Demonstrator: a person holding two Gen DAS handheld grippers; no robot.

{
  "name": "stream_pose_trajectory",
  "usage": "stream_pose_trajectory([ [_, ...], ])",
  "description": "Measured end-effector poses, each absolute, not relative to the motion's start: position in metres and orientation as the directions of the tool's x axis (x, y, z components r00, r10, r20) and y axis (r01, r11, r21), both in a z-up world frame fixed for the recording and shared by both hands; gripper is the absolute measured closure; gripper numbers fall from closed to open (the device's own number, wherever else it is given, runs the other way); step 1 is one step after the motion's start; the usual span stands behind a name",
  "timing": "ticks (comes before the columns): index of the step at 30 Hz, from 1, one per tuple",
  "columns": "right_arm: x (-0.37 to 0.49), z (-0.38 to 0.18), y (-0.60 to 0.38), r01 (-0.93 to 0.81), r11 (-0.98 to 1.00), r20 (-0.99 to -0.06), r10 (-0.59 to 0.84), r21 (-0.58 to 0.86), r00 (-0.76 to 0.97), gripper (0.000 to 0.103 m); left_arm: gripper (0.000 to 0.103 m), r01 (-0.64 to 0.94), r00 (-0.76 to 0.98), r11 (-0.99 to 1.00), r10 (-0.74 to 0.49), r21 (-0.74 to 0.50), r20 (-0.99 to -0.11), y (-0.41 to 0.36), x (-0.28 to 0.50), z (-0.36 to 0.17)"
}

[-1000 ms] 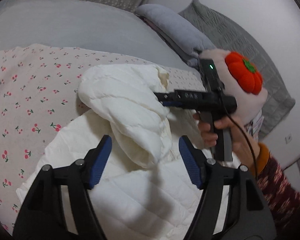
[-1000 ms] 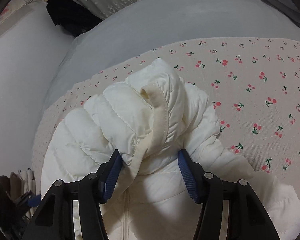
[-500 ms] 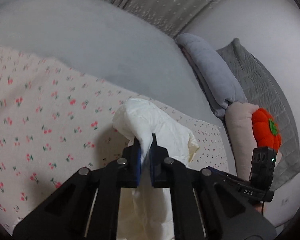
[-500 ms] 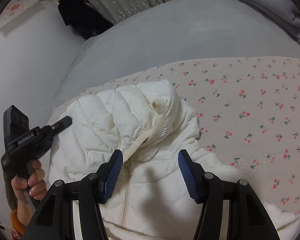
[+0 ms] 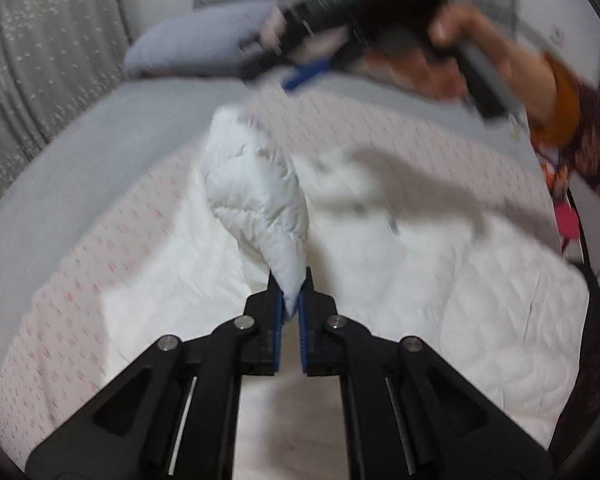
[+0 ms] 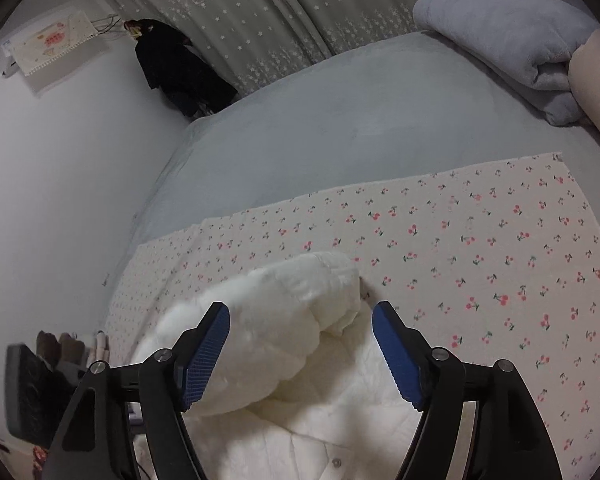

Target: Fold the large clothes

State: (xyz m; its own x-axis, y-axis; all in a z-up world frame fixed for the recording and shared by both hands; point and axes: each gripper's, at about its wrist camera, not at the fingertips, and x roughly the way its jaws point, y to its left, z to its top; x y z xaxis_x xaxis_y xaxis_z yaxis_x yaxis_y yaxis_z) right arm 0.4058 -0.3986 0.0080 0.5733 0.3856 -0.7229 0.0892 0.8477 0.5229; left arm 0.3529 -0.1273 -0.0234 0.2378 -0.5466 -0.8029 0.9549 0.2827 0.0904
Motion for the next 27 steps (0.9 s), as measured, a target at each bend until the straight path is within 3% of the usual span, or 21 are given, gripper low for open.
stream_pose_trajectory([
  [3, 0.397, -0.017, -0.397, 0.105, 0.814, -0.722, 0.439, 0.572, 0.535, 0.027, 0.09, 0.943, 0.177, 0.331, -0.513, -0.004, -0.84, -0.111, 0.346, -0.053],
  [6, 0.391, -0.045, -0.396, 0.157, 0.758, -0.715, 0.494, 0.633, 0.494, 0.027, 0.088, 0.907, 0.134, 0.401, -0.56, -0.126, -0.818, -0.085, 0.349, -0.059],
  [9, 0.387, -0.067, -0.397, 0.217, 0.692, -0.693, 0.538, 0.688, 0.479, 0.027, 0.07, 0.851, 0.093, 0.454, -0.625, -0.263, -0.775, -0.059, 0.358, -0.053],
  [11, 0.386, -0.07, -0.402, 0.239, 0.642, -0.662, 0.569, 0.729, 0.489, 0.027, 0.053, 0.814, 0.091, 0.483, -0.655, -0.323, -0.75, -0.043, 0.366, -0.049],
  [16, 0.4, -0.055, -0.404, 0.25, 0.515, -0.562, 0.642, 0.82, 0.521, 0.027, 0.036, 0.678, 0.121, 0.549, -0.739, -0.489, -0.663, -0.01, 0.392, -0.04],
  [20, 0.426, -0.052, -0.385, 0.294, 0.563, -0.631, 0.624, 0.772, 0.461, 0.027, 0.033, 0.508, 0.137, 0.591, -0.774, -0.627, -0.618, 0.007, 0.423, -0.049],
  [24, 0.436, -0.065, -0.361, 0.363, 0.664, -0.755, 0.542, 0.654, 0.368, 0.028, 0.033, 0.305, 0.124, 0.675, -0.727, -0.671, -0.675, 0.004, 0.449, -0.08],
  [25, 0.434, -0.07, -0.356, 0.363, 0.687, -0.775, 0.523, 0.63, 0.355, 0.032, 0.041, 0.26, 0.119, 0.694, -0.713, -0.671, -0.691, 0.001, 0.454, -0.089],
  [26, 0.432, -0.073, -0.349, 0.346, 0.716, -0.792, 0.503, 0.606, 0.346, 0.053, 0.058, 0.235, 0.119, 0.707, -0.702, -0.667, -0.702, -0.004, 0.456, -0.096],
  [27, 0.428, -0.073, -0.342, 0.313, 0.751, -0.807, 0.482, 0.581, 0.342, 0.076, 0.067, 0.217, 0.121, 0.718, -0.692, -0.661, -0.712, -0.009, 0.458, -0.1],
])
